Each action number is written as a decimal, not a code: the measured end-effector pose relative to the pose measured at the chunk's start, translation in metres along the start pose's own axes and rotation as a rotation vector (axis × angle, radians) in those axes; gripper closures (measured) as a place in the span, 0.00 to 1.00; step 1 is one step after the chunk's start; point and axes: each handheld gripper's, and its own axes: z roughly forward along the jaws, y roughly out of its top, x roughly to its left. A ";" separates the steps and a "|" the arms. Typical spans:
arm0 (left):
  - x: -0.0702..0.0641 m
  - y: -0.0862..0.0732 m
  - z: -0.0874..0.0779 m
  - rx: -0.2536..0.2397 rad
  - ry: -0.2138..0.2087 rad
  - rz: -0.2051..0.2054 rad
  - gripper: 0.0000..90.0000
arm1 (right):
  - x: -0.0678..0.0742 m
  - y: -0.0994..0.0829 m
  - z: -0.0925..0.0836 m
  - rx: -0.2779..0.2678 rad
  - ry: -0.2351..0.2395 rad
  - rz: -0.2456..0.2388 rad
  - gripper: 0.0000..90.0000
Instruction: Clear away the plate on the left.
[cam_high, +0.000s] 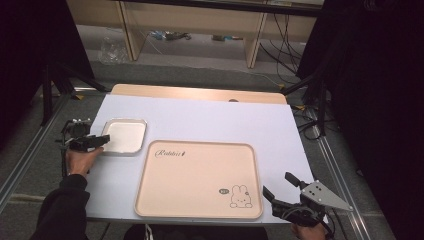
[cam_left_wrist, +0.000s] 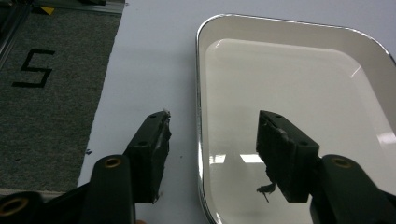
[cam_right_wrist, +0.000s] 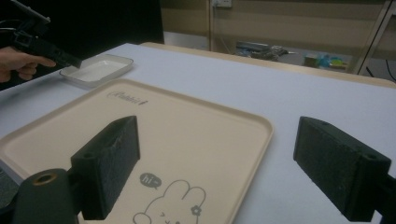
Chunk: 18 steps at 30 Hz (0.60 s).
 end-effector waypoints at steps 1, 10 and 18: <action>0.000 0.000 0.001 0.001 0.002 -0.014 0.50 | 0.000 0.000 0.000 0.000 0.000 0.000 0.17; 0.003 -0.002 0.004 0.028 -0.009 -0.032 0.68 | 0.000 0.000 0.001 -0.020 -0.002 0.017 0.17; 0.007 -0.002 0.006 0.013 -0.013 -0.022 0.85 | -0.001 0.000 -0.001 -0.011 -0.015 -0.008 0.17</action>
